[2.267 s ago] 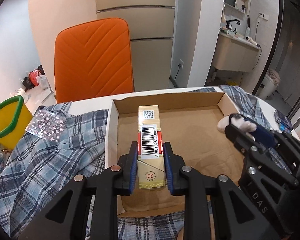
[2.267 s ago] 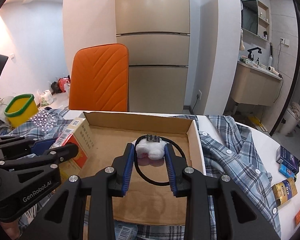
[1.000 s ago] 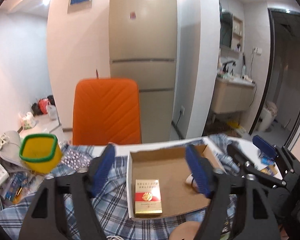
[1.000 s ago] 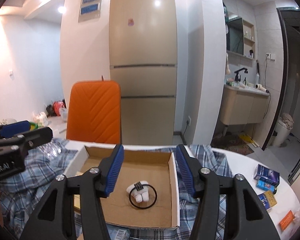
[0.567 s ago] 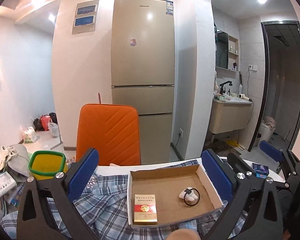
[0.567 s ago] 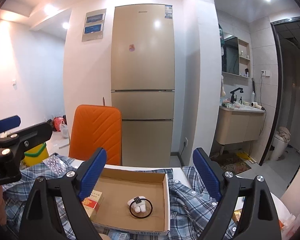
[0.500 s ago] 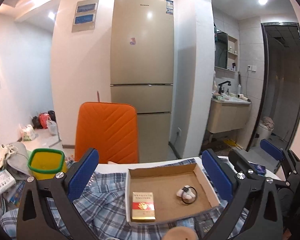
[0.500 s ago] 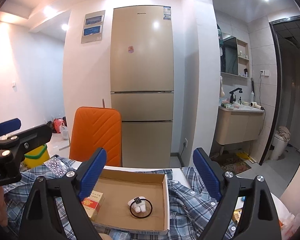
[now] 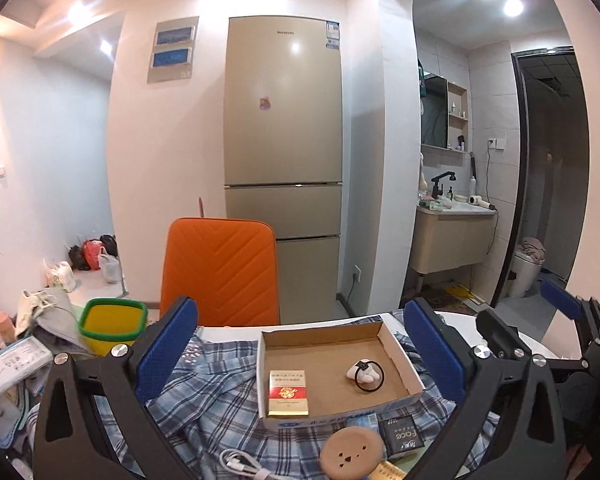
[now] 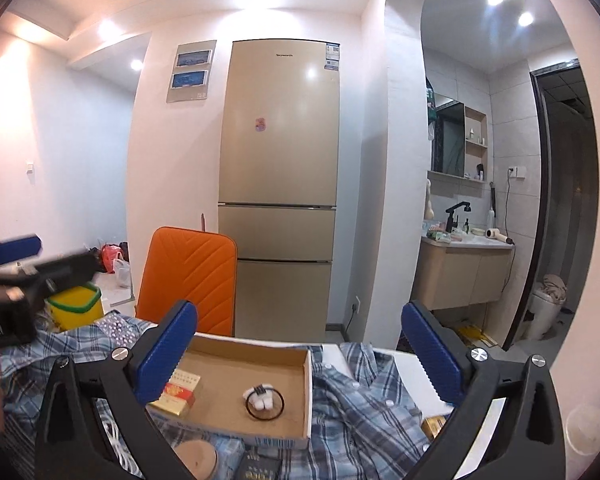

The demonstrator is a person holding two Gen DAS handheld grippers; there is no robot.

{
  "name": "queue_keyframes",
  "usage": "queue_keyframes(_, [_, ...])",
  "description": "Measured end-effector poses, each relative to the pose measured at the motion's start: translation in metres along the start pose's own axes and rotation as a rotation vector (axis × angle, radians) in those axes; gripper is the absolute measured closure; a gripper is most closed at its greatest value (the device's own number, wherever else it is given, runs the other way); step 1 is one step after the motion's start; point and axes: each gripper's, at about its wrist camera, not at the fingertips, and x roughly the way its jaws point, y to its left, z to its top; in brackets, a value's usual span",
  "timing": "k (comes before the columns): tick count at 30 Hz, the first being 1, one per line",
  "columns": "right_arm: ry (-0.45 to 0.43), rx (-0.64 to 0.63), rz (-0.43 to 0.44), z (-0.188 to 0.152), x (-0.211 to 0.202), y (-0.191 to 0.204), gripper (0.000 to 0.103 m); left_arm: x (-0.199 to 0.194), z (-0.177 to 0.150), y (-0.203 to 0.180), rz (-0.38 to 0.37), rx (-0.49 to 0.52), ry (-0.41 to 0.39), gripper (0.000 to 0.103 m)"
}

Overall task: Organize soft objects
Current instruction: 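Raise both open grippers out of the box and back away, then lower the right gripper onto the gold Liqun cigarette pack and close it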

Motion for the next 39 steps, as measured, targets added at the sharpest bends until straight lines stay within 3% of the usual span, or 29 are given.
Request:
queue_keyframes(10, [0.048, 0.06, -0.013, -0.035, -0.029, -0.02, 0.0, -0.015, -0.046, 0.004, 0.025, 0.032, 0.047, 0.001])
queue_keyframes(19, [0.095, 0.082, -0.025, -0.064, -0.034, -0.026, 0.0, -0.018, -0.09, 0.011, 0.038, -0.012, 0.064, 0.001])
queue_keyframes(26, [0.105, 0.035, -0.009, -0.085, -0.034, -0.017, 0.0, -0.005, -0.12, 0.016, 0.03, -0.038, 0.114, 0.001])
queue_keyframes(29, [0.116, -0.004, -0.027, -0.098, -0.033, -0.011, 0.0, -0.002, -0.133, 0.016, 0.077, -0.013, 0.096, 0.001])
queue_keyframes(39, [0.183, -0.015, -0.016, -0.11, -0.021, -0.008, 0.0, 0.004, -0.136, 0.016, 0.05, -0.011, 0.147, 0.001])
